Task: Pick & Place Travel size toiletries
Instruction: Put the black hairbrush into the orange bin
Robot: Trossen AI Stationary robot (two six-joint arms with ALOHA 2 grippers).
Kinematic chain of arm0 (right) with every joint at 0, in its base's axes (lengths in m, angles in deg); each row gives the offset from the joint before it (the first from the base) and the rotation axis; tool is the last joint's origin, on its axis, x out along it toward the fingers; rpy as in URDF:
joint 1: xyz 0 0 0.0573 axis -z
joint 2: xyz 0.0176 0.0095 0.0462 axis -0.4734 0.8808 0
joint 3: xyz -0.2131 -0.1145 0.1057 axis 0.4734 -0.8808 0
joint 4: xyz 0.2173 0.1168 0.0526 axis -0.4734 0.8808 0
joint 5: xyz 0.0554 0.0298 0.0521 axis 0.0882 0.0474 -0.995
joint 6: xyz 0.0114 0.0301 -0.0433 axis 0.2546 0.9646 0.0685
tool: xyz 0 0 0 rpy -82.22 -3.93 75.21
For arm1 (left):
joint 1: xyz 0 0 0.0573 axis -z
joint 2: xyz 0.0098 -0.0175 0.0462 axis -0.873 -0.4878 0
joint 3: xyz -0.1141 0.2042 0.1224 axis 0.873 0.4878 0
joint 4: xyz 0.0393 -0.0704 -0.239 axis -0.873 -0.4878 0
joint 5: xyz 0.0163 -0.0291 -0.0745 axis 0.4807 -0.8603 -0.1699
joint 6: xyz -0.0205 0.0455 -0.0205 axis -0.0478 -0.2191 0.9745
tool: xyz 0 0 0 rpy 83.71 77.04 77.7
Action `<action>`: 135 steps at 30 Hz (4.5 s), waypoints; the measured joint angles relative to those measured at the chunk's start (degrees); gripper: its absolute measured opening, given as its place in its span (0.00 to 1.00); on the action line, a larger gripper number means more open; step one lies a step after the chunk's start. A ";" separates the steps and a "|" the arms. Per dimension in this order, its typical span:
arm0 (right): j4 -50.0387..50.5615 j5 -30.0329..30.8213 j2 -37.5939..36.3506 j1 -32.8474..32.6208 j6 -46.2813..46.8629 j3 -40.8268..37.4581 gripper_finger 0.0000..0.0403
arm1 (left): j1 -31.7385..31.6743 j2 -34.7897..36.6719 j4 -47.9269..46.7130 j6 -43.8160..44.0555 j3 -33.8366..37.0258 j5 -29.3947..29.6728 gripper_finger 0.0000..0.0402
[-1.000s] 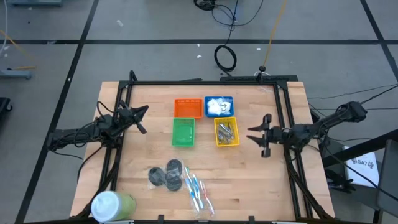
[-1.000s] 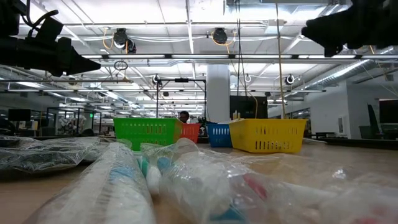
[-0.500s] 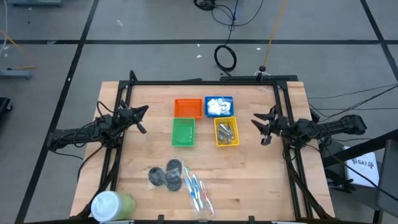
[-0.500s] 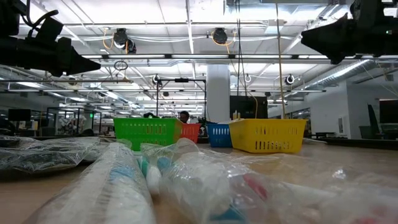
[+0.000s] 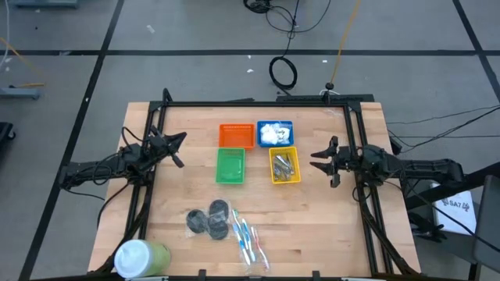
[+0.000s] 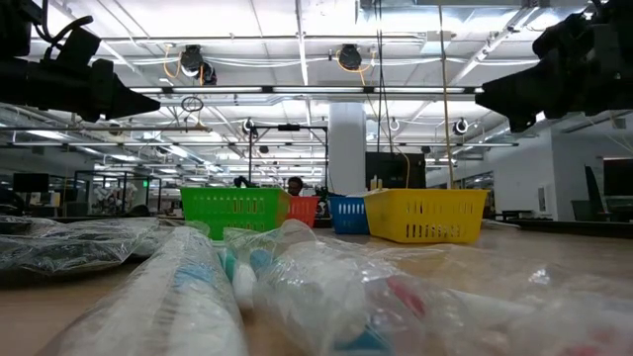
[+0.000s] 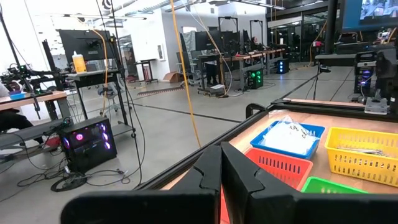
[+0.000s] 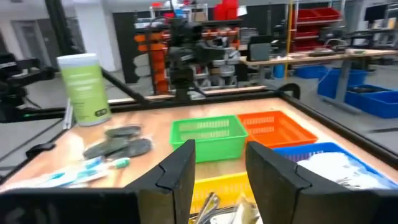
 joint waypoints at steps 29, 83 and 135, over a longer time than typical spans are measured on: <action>4.21 3.20 0.02 1.65 2.07 -0.08 0.32 | 0.00 0.00 0.42 3.85 -0.01 -0.75 0.00; 4.23 3.22 0.04 1.63 2.05 -0.08 0.32 | 20.91 -38.69 27.01 29.83 -15.01 -30.44 0.43; 4.26 3.21 0.08 1.63 2.05 -0.08 0.32 | 25.81 -92.91 -23.71 61.00 -47.20 -19.42 0.53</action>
